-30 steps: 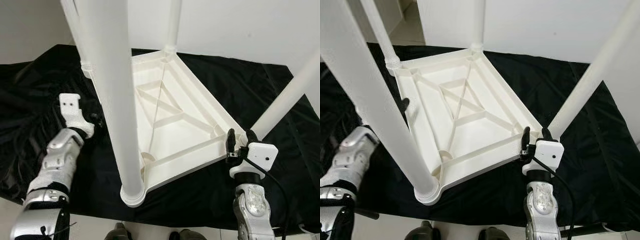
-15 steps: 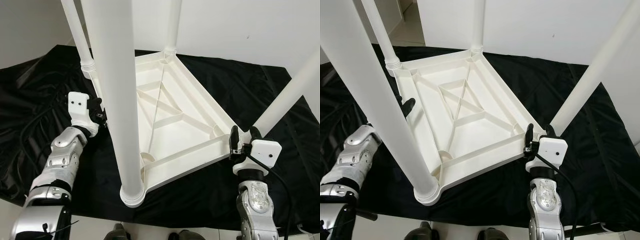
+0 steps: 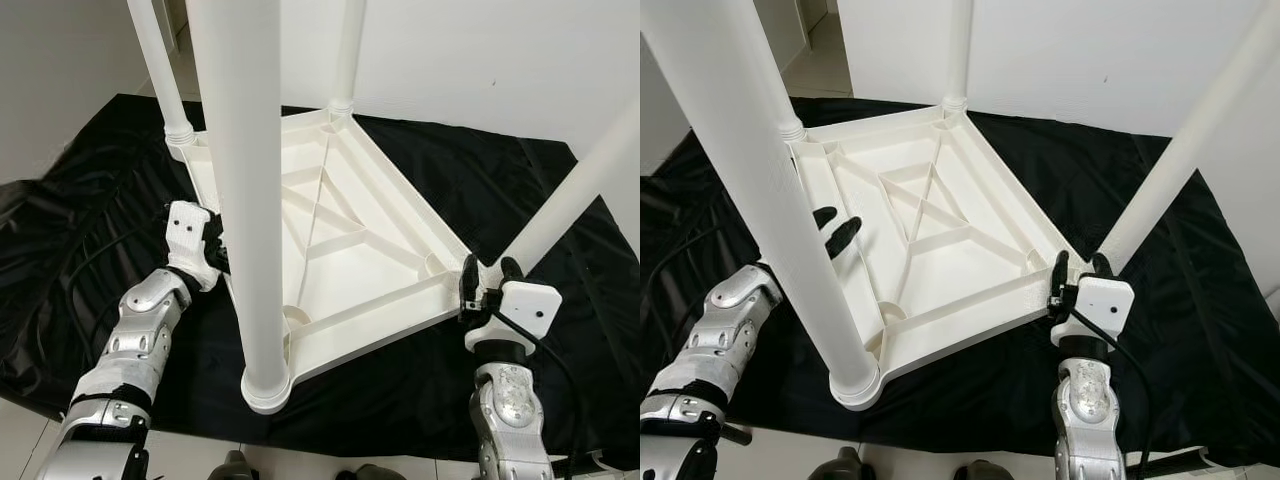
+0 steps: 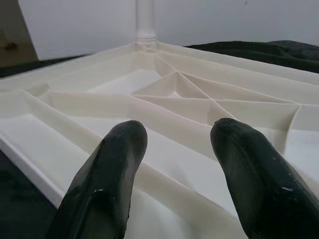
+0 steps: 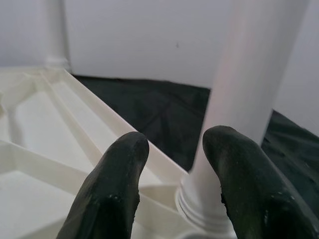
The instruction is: Building children table
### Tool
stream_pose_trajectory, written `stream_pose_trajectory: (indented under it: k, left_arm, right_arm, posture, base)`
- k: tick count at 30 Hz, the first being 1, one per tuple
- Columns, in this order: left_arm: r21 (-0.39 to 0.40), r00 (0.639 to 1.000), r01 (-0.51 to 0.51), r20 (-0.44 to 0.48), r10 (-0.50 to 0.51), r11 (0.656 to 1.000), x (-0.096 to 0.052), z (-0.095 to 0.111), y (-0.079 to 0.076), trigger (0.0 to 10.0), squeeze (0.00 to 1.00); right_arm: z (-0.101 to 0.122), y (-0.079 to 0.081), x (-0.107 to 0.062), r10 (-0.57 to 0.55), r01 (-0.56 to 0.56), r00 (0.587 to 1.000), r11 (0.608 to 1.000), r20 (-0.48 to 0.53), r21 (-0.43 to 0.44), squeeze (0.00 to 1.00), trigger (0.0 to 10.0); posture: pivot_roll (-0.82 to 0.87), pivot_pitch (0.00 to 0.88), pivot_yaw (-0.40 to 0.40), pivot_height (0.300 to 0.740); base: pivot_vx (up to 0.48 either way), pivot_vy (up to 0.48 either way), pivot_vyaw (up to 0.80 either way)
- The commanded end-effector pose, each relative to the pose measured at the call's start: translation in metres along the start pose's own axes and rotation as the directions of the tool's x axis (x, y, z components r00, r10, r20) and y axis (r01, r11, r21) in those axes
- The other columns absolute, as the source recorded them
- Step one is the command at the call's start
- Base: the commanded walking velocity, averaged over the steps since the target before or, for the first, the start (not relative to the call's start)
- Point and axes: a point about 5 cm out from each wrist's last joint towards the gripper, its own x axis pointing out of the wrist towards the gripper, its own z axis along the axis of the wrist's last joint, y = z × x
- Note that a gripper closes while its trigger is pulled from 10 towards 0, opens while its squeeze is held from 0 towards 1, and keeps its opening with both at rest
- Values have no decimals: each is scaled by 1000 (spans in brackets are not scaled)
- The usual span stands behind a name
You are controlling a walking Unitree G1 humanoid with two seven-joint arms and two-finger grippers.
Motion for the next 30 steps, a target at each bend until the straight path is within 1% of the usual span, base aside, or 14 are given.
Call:
stream_pose_trajectory:
  k: [1, 2, 4, 5, 6, 8, 13, 17, 18, 19, 24, 25, 27, 30]
  left_arm:
    - [48, 998, 59, -15, -58, 997, 1, 2, 2, 10000, 0]
    - [48, 998, 59, -15, -58, 997, 1, 2, 2, 10000, 0]
    - [78, 999, 46, -30, -44, 996, 1, 5, 13, 10000, 0]
    - [78, 999, 46, -30, -44, 996, 1, 5, 13, 10000, 0]
    - [87, 999, 43, -34, -41, 995, -1, 7, 15, 10000, 0]
    - [94, 998, 47, -36, -44, 994, -1, 9, 15, 10000, 0]
    - [95, 997, 64, -38, -61, 993, 0, 10, 14, 10000, 0]
    - [90, 994, 108, -35, -105, 990, 0, 12, 12, 10000, 0]
    - [85, 988, 154, -25, -153, 984, 0, 15, 11, 10000, 0]
    - [85, 988, 154, -25, -153, 984, 0, 15, 11, 10000, 0]
    - [83, 971, 240, -1, -241, 967, -1, 24, 4, 10000, 0]
    - [83, 971, 240, -1, -241, 967, -1, 24, 4, 10000, 0]
    - [72, 957, 287, 12, -289, 955, -1, 29, -3, 10000, 0]
    - [72, 953, 302, 16, -304, 951, -1, 31, -5, 10000, 0]
  right_arm:
    - [-11, 0, -4, -33, 34, 997, 999, -66, 10, 0, 10000]
    - [-11, 0, -4, -33, 34, 997, 999, -66, 10, 0, 10000]
    - [-17, 8, -10, -43, 46, 993, 999, -106, 21, 0, 10000]
    - [-17, 8, -10, -43, 46, 993, 999, -106, 21, 0, 10000]
    - [-20, 11, -15, -65, 69, 990, 997, -125, 25, 0, 10000]
    - [-23, 9, -19, -113, 117, 983, 993, -142, 17, 0, 10000]
    - [-25, 3, -18, -163, 167, 975, 986, -149, 14, 0, 10000]
    - [-25, -4, -15, -200, 203, 969, 979, -145, 4, 0, 10000]
    - [-26, -11, -13, -255, 256, 956, 967, -148, -10, 0, 10000]
    - [-26, -11, -13, -255, 256, 956, 967, -148, -10, 0, 10000]
    - [-28, -15, -13, -322, 321, 934, 946, -155, -34, 0, 10000]
    - [-28, -15, -13, -322, 321, 934, 946, -155, -34, 0, 10000]
    - [-31, -17, -13, -358, 354, 918, 934, -170, -51, 0, 10000]
    - [-31, -18, -13, -369, 365, 914, 929, -172, -53, 0, 10000]
  posture:
    - [19, 6, -32, 740]
    - [19, 6, -32, 740]
    - [24, 6, -31, 740]
    - [24, 6, -31, 740]
    - [24, 7, -25, 740]
    - [24, 7, -25, 740]
    - [17, 12, -13, 740]
    - [17, 11, -14, 740]
    - [21, 14, -12, 740]
    - [21, 14, -12, 740]
    - [26, 16, -14, 740]
    - [26, 16, -14, 740]
    - [34, 18, -20, 740]
    - [34, 18, -20, 740]
  base:
    - [0, 0, 0]
    - [0, 0, 0]
    - [0, 0, 0]
    - [0, 0, 0]
    - [0, 0, 0]
    - [0, 0, 0]
    - [0, 0, 0]
    - [0, 0, 0]
    - [0, 0, 0]
    - [0, 0, 0]
    - [0, 0, 0]
    - [0, 0, 0]
    - [0, 0, 0]
    - [0, 0, 0]
